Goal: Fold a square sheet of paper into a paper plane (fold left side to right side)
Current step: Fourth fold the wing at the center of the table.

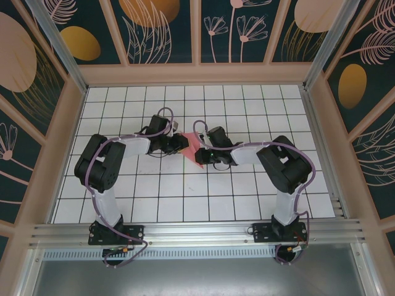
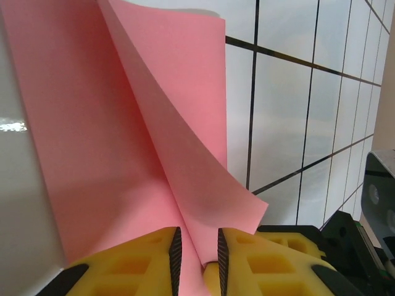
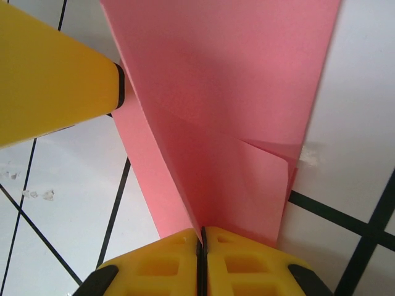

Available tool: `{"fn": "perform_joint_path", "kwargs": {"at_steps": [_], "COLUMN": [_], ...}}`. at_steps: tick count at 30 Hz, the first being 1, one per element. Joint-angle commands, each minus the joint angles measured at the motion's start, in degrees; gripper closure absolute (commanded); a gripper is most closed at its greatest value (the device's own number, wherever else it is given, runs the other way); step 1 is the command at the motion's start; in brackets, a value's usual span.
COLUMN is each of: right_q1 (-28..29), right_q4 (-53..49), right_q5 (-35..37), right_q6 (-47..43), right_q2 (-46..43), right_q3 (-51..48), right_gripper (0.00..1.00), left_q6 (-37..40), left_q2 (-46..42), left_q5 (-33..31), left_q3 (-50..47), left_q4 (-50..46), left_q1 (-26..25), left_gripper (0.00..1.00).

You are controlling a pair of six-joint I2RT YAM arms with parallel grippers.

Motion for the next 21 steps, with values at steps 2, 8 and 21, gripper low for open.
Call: {"fn": "perform_joint_path", "kwargs": {"at_steps": [2,8,21], "right_q1": [-0.86,-1.14,-1.58], "right_q4": [2.70,3.23,2.66], "right_q5": [-2.79,-4.04,-5.11], "right_q6": [2.16,2.46,2.99], "right_q2": [-1.31,-0.52,1.59], "right_q3": [-1.28,-1.22,-0.27], "right_gripper": [0.87,0.87,0.86], "left_q6": [-0.42,-0.37,1.46], "left_q2": [1.82,3.61,6.22], "left_q5": [0.31,0.58,-1.51], "left_q3": [1.77,2.75,4.74], "left_q4": [1.33,1.34,-1.89], "left_q1": [-0.22,-1.01,-1.37], "left_gripper": [0.68,0.65,0.64]}}
